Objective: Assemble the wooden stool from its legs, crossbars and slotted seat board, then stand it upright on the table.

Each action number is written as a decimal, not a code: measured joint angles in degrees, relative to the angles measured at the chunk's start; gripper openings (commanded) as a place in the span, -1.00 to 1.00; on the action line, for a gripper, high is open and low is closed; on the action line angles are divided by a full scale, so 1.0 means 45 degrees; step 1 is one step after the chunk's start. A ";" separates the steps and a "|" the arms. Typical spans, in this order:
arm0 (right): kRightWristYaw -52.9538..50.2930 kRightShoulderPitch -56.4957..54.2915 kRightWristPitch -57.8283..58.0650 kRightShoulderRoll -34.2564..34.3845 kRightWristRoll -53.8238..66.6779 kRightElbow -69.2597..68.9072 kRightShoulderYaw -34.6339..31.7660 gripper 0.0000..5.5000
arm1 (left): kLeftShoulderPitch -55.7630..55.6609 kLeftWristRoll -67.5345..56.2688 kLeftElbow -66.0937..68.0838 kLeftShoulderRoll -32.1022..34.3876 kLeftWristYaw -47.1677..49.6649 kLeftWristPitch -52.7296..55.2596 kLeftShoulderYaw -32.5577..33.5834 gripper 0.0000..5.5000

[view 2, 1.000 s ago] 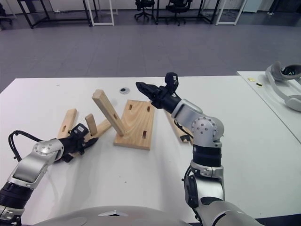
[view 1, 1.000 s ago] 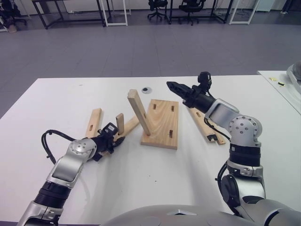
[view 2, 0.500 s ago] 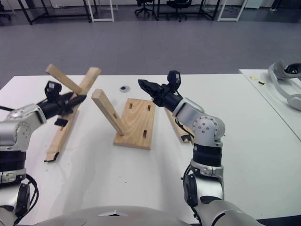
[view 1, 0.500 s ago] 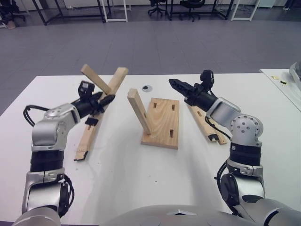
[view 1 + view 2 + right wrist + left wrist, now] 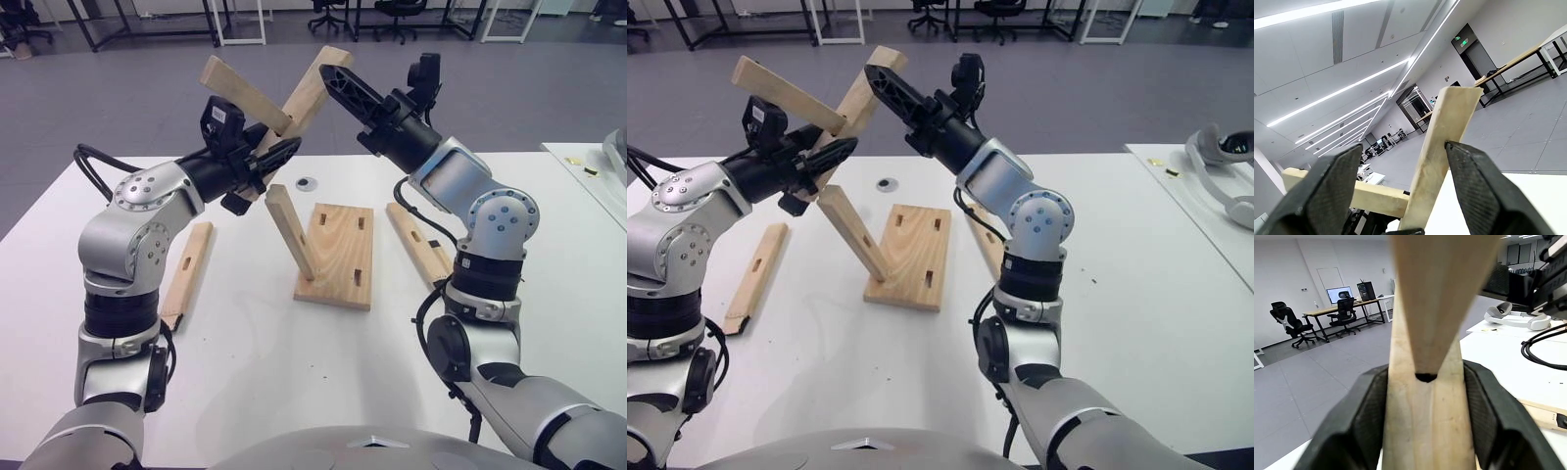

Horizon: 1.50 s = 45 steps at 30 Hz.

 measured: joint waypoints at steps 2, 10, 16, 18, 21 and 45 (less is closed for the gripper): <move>-0.0043 -0.0052 -0.0224 -0.0084 -0.0002 0.0059 -0.0044 0.14 | 0.0029 0.0003 -0.0027 0.0049 0.0000 0.0000 -0.0070 -0.24; -0.0011 -0.0410 -0.0712 -0.0207 -0.0029 0.0735 -0.0109 0.14 | 0.0161 0.0146 -0.0417 0.0388 0.0031 0.0171 -0.0198 -0.24; 0.0132 -0.1194 -0.1150 -0.0059 -0.0397 0.1935 0.0139 0.14 | 0.0046 -0.0219 -0.1006 0.0384 -0.0529 0.0138 -0.0708 -0.24; 0.0180 -0.1242 -0.1237 -0.0059 -0.0491 0.2056 0.0134 0.14 | 0.0044 -0.0223 -0.0993 0.0399 -0.0507 0.0105 -0.0694 -0.24; 0.0177 -0.1242 -0.1333 -0.0060 -0.0560 0.2256 0.0124 0.14 | 0.0044 -0.0214 -0.0932 0.0439 -0.0479 0.0049 -0.0687 -0.24; -0.0064 -0.1733 -0.1699 0.0133 -0.0442 0.2304 -0.0045 -0.63 | -0.0306 0.0828 0.0458 -0.0361 0.0522 -0.1515 -0.0431 0.10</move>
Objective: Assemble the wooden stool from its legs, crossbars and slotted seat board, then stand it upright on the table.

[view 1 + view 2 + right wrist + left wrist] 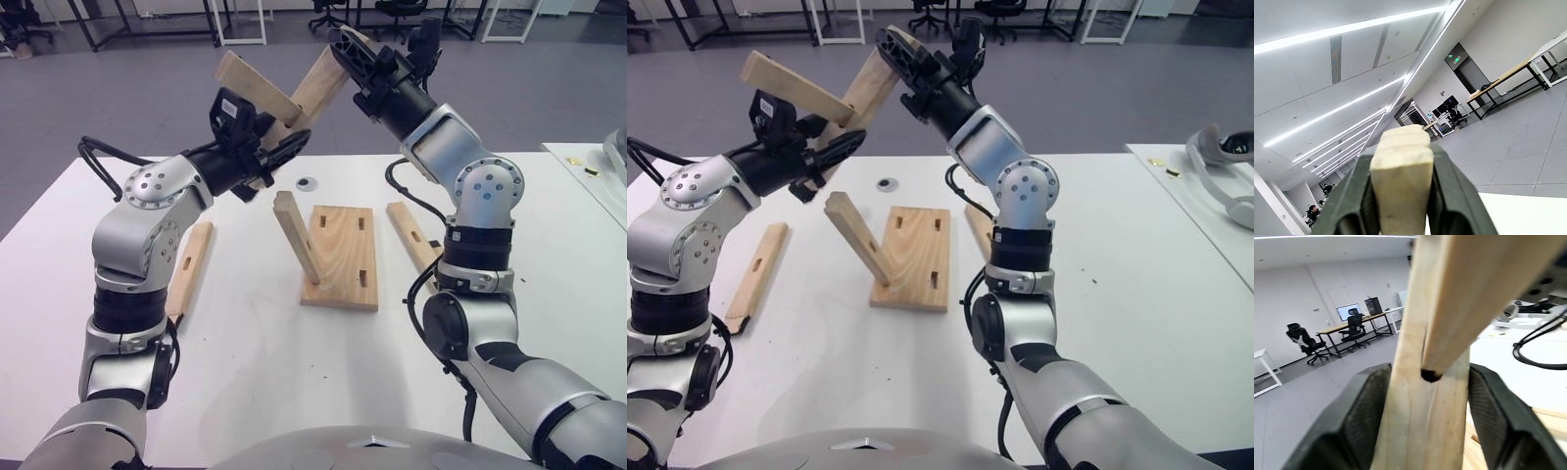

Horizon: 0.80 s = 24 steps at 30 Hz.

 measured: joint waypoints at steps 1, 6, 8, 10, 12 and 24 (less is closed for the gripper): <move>-0.0002 0.0000 0.0002 0.0018 0.0010 0.0000 -0.0017 -0.63 | 0.0046 0.0103 0.0060 -0.0040 0.0078 -0.0125 0.0103 0.17; -0.0084 -0.0005 0.0016 0.0041 0.0151 0.0193 -0.0160 -0.63 | 0.0754 0.0569 0.0260 -0.0139 0.0436 -0.1150 0.0233 0.48; -0.0085 -0.0265 -0.0032 -0.0038 0.0131 0.0667 -0.0349 -0.63 | 0.0990 0.0856 0.0314 -0.0160 0.0544 -0.1448 0.0246 0.56; -0.0061 -0.0863 -0.0292 -0.0412 -0.0053 0.1262 -0.0595 -0.63 | 0.1133 0.0958 0.0509 -0.0155 0.0621 -0.1663 0.0354 0.56; -0.0013 -0.1491 -0.0756 -0.0761 -0.0230 0.1827 -0.0887 -0.63 | 0.1368 0.0982 0.0597 -0.0179 0.0715 -0.1779 0.0429 0.56; -0.1907 0.0105 0.0963 -0.3242 -0.5161 -0.1333 0.1161 -0.63 | 0.5623 0.2736 0.1585 -0.0243 0.1522 -0.3301 0.0589 0.56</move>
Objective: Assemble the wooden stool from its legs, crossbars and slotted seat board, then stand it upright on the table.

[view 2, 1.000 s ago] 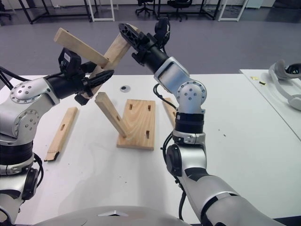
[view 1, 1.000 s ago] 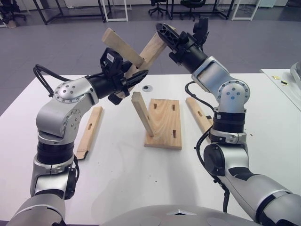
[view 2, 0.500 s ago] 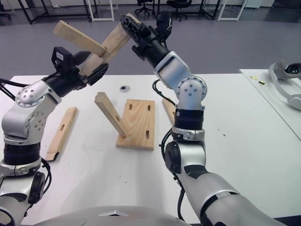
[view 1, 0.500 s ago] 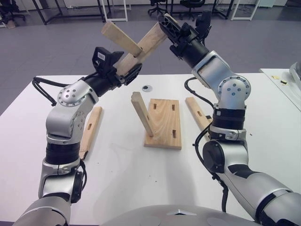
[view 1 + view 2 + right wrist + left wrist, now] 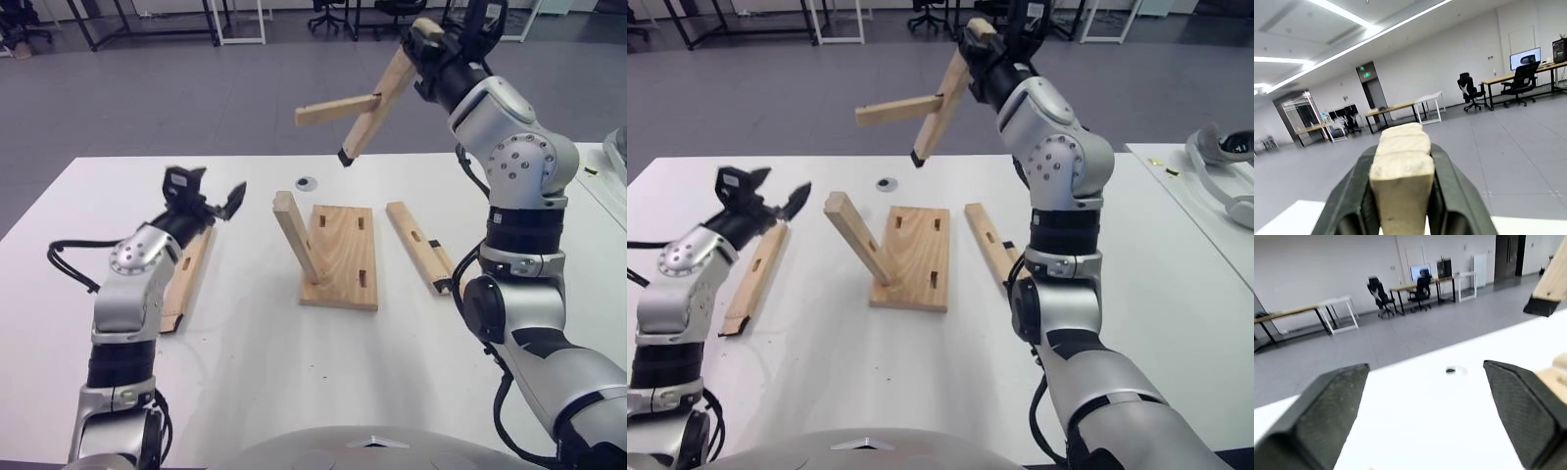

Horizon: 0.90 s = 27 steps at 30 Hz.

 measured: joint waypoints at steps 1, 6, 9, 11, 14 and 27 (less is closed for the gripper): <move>-0.0280 0.0325 0.0724 -0.0090 0.0220 -0.0427 -0.0243 -0.63 | 0.0492 0.0373 0.0012 0.0104 -0.0022 0.0005 -0.0336 0.56; -0.1130 0.0888 0.3248 -0.0656 0.1089 -0.1515 -0.2097 -0.63 | 0.3445 0.0944 -0.1462 0.0615 -0.0938 0.0854 -0.1826 0.56; -0.1409 0.0883 0.4134 -0.0450 0.1496 -0.1796 -0.2553 -0.63 | 0.4362 0.0681 -0.2437 0.1411 -0.2243 0.1139 -0.2407 0.56; -0.1472 0.0834 0.4761 -0.0330 0.1961 -0.2067 -0.2930 -0.63 | 0.4449 0.0726 -0.2501 0.1572 -0.2526 0.1200 -0.2843 0.56; -0.1710 0.0311 0.5430 -0.0009 0.2703 -0.2475 -0.3428 -0.63 | 0.3767 0.1358 -0.2209 0.1199 -0.2327 0.1269 -0.3699 0.56; -0.1948 0.0115 0.5733 0.0256 0.3064 -0.2474 -0.3786 -0.63 | 0.1465 0.3195 -0.0370 0.0291 -0.2659 -0.0880 -0.6500 0.56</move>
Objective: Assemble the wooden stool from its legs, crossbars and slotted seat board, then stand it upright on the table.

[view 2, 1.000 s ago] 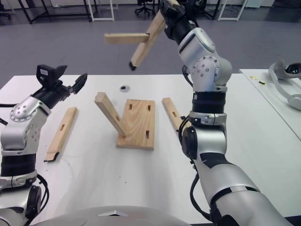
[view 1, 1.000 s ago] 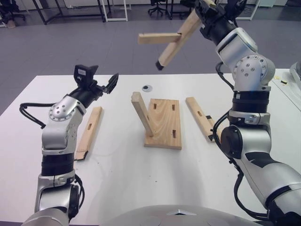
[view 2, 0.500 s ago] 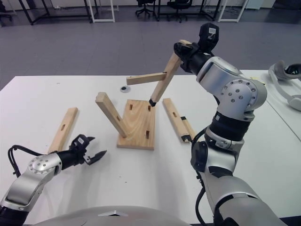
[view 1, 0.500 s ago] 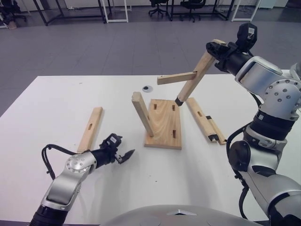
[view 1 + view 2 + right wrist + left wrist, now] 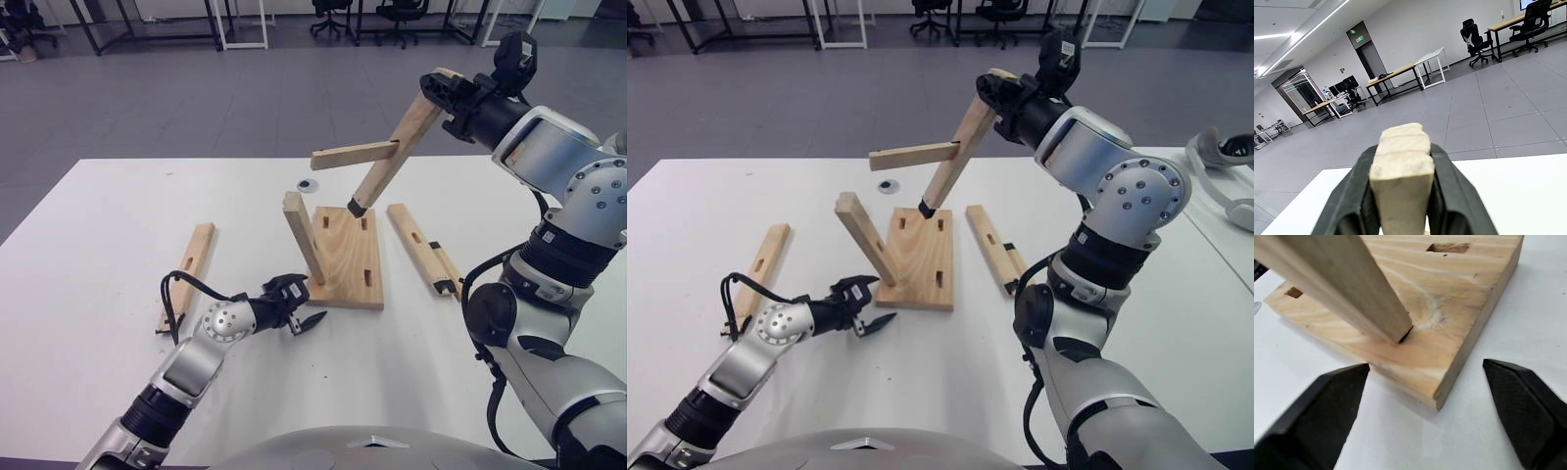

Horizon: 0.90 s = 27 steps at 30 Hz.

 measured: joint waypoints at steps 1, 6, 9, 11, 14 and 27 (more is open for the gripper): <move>0.0001 0.0000 -0.0028 -0.0002 -0.0009 0.0011 -0.0001 -0.63 | -0.0042 -0.0004 0.0072 -0.0059 -0.0001 -0.0004 0.0011 0.56; 0.0233 0.0041 -0.0068 -0.0648 -0.0490 -0.0100 0.0404 -0.63 | -0.0434 0.0018 0.0620 -0.0738 0.0149 0.0043 -0.0005 0.56; -0.0139 0.0494 0.0690 -0.0649 -0.0501 -0.1003 0.0238 -0.63 | -0.0629 0.0023 0.0939 -0.1452 0.0558 0.0063 -0.0004 0.56; -0.0397 0.0509 0.1147 -0.0254 -0.0400 -0.1473 0.0014 -0.63 | -0.0745 0.0028 0.1067 -0.1816 0.0747 0.0062 0.0011 0.56; -0.0684 0.0497 0.1834 0.0401 -0.0336 -0.1600 -0.0417 -0.63 | -0.0974 0.0038 0.1410 -0.2517 0.1199 0.0060 0.0012 0.56; -0.1250 0.1783 0.2719 0.1470 -0.2588 -0.3376 -0.1153 -0.63 | -0.2033 0.0030 0.2333 -0.3974 0.2533 0.0051 0.0739 0.56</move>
